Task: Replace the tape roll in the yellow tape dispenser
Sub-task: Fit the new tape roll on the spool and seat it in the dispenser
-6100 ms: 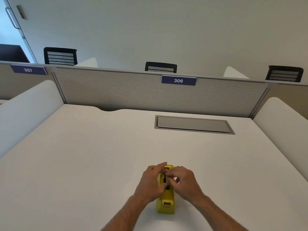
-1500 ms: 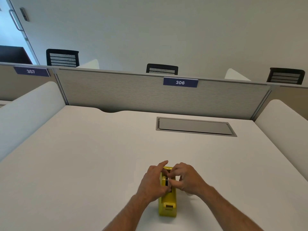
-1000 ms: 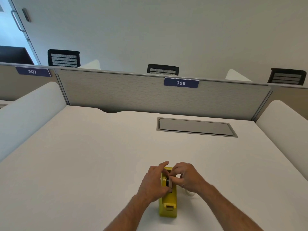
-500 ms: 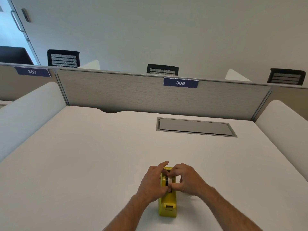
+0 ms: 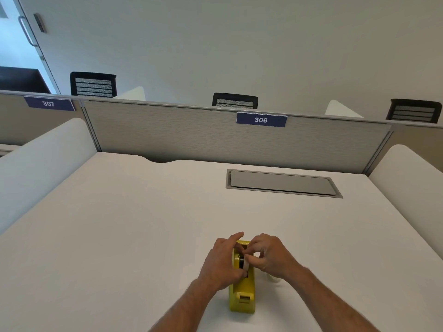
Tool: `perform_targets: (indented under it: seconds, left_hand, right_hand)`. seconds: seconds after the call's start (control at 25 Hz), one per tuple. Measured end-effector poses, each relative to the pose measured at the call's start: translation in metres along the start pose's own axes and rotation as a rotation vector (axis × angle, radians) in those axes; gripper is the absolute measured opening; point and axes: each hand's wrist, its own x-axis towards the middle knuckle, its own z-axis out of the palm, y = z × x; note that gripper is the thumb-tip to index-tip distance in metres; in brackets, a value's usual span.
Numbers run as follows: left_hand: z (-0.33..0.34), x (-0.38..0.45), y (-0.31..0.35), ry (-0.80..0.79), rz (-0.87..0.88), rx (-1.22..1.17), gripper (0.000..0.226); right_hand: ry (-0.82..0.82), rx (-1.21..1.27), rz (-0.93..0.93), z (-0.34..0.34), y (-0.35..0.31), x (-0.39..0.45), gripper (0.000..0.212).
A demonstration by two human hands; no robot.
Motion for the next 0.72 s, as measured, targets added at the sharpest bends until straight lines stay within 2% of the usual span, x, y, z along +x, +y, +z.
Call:
perform_targets:
  seconds: [0.12, 0.28, 0.56, 0.72]
  left_hand:
    - [-0.0013, -0.0001, 0.0011, -0.01, 0.002, 0.011, 0.098]
    - [-0.0013, 0.0002, 0.0004, -0.017, 0.003, 0.01, 0.098]
    - [0.0003, -0.0004, -0.0037, -0.015, 0.015, -0.015, 0.097]
    - [0.0015, 0.0004, -0.0032, -0.007, 0.009, -0.011, 0.095]
  right_hand:
    - [0.003, 0.021, 0.01, -0.002, 0.0002, 0.003, 0.013]
    - [-0.022, 0.042, 0.036, -0.0041, 0.0011, 0.0031, 0.015]
    - [-0.049, 0.006, 0.035, -0.0015, -0.0013, -0.003, 0.042]
    - [-0.051, 0.024, 0.047, -0.0022, -0.0015, -0.0014, 0.033]
